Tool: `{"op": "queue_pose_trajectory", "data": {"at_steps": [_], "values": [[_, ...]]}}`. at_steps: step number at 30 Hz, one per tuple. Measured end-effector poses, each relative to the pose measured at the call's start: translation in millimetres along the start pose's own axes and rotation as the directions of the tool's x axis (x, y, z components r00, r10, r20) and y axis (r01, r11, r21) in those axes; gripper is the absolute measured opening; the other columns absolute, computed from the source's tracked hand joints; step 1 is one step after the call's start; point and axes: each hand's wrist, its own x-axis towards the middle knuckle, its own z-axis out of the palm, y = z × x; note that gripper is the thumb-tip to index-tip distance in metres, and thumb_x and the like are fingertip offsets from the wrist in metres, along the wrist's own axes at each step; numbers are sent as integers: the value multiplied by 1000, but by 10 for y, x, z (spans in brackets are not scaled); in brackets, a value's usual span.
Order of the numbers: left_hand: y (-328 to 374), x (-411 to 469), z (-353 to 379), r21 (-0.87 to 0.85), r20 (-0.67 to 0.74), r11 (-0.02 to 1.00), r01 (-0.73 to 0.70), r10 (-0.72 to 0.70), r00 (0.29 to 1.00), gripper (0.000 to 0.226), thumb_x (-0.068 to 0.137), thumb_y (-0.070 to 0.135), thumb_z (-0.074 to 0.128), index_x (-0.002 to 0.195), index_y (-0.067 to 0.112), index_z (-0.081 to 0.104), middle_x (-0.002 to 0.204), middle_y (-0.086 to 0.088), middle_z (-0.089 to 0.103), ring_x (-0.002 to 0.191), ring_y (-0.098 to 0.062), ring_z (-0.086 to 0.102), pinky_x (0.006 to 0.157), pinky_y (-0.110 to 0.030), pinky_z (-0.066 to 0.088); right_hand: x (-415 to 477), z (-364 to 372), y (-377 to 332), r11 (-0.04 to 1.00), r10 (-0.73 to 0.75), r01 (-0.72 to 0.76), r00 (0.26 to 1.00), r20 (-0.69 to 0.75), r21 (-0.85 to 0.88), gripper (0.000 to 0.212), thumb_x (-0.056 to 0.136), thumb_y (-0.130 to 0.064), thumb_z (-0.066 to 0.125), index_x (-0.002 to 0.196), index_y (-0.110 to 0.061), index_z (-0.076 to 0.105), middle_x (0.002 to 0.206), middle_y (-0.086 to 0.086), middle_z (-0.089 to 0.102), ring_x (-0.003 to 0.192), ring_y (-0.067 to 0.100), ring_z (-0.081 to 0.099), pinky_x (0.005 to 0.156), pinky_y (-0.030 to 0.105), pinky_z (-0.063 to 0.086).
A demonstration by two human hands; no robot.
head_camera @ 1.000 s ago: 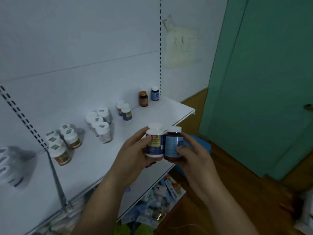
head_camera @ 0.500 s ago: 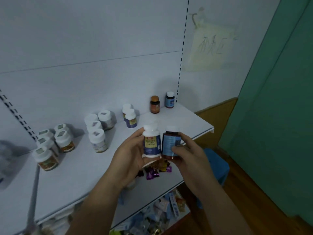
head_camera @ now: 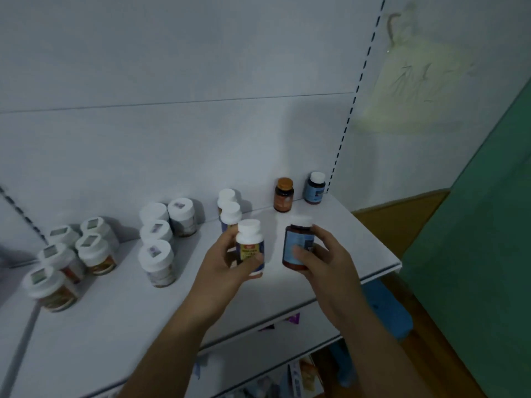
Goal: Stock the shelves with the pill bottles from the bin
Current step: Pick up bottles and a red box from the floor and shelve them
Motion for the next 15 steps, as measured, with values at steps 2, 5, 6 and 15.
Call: {"op": "queue_pose_trajectory", "data": {"at_steps": [2,5,6,15], "values": [[-124,90,-21,211,-100,976,-51,73,992,58,92,21,80,143,36,56,135,9,66,119,-15,65,100,-39,58,171,-50,21,1000,13,-12,1000,26,-17,45,90,-3,75,127,-26,66,115,8,77,107,27,74,93,45,61],[-298,204,-45,407,-230,910,-72,179,957,56,91,24,80,141,34,56,138,10,62,121,-10,62,105,-37,54,403,-137,49,997,25,-19,996,90,-70,49,92,-3,74,134,-23,63,115,6,77,107,24,75,91,42,62],[-327,226,-30,430,-253,900,-65,190,949,55,92,24,80,140,35,56,136,11,63,121,-10,62,105,-38,54,480,-160,48,996,28,-18,993,117,-85,50,92,-3,74,135,-24,62,115,5,77,107,23,75,90,39,62],[-386,361,144,463,-452,885,50,188,872,56,87,10,81,129,37,55,120,19,68,108,5,63,98,-41,58,1033,-418,18,988,54,-17,969,240,-157,56,91,-4,76,140,-26,59,124,6,74,109,20,74,94,40,60]]}}
